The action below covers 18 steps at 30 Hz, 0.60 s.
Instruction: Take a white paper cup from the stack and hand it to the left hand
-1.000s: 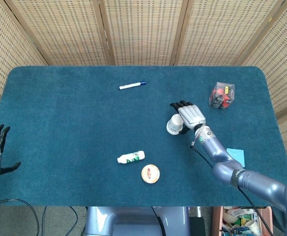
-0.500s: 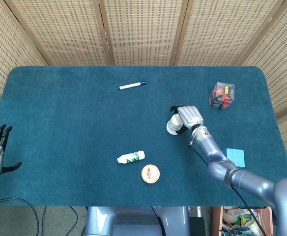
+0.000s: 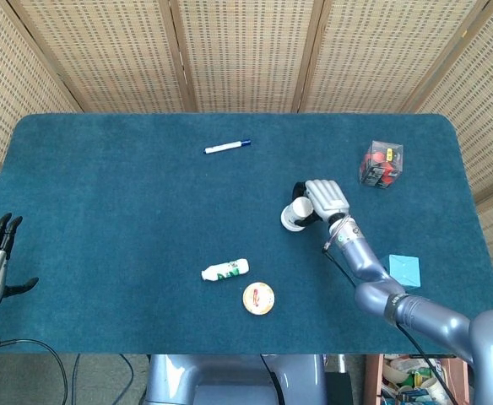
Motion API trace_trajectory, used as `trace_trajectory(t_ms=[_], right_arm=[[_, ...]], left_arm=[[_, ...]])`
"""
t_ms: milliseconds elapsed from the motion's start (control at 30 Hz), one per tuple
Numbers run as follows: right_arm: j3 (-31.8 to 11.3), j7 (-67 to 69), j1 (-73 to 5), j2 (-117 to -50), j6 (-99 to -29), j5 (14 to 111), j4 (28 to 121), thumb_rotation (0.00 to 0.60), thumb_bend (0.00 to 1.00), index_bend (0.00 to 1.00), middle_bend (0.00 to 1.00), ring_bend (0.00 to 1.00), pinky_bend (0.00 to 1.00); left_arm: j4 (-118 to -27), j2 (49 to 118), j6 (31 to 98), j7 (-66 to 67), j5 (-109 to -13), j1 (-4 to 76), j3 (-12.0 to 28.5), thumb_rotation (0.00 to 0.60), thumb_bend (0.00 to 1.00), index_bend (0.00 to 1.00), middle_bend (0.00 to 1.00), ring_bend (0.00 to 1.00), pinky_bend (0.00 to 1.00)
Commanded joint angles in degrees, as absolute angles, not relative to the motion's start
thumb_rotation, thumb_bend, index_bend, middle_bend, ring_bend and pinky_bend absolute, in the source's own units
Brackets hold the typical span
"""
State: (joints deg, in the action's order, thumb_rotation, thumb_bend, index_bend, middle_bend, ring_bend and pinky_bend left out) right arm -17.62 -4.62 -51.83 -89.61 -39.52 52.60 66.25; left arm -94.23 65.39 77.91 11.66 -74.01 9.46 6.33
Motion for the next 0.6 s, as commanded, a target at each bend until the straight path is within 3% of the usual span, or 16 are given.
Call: trace_trajectory(t_ms=[33,167,400,600], right_arm=[[-19.2,-1.1,-50.8,-88.4,-39.9,52.6,69.1,0.6,0.43,0.57,0.59,0.5,0.61],[-25.7,8.6,-50.4,-86.6,-37.8,48.8,76.9,0.6,0.44,0.57,0.59,0.5,0.61],[-29.4,12.8,-52.8,-86.9,-35.7,41.8,81.3,0.6,0.44,0.57,0.59,0.5,0.61],[-30.9,14.1,-56.0,-89.5,-36.3,35.1,83.2,0.6,0.44,0.57,0.59,0.5,0.61]], left_arm=[[-94.3,65.2,77.8,11.5,-74.1,9.6,6.4,0.6,0.05,0.0,0.0,0.0,0.0],[-90.1,65.6,78.8,5.3,-79.6,12.5,8.6,0.6,0.05,0.0,0.0,0.0,0.0],[-83.2,66.7,76.5,-1.9,-84.2,17.5,10.2,0.6,0.05,0.0,0.0,0.0,0.0],[-78.5,71.6,75.8,-3.1,-87.7,22.4,11.2,0.6,0.05,0.0,0.0,0.0,0.0]])
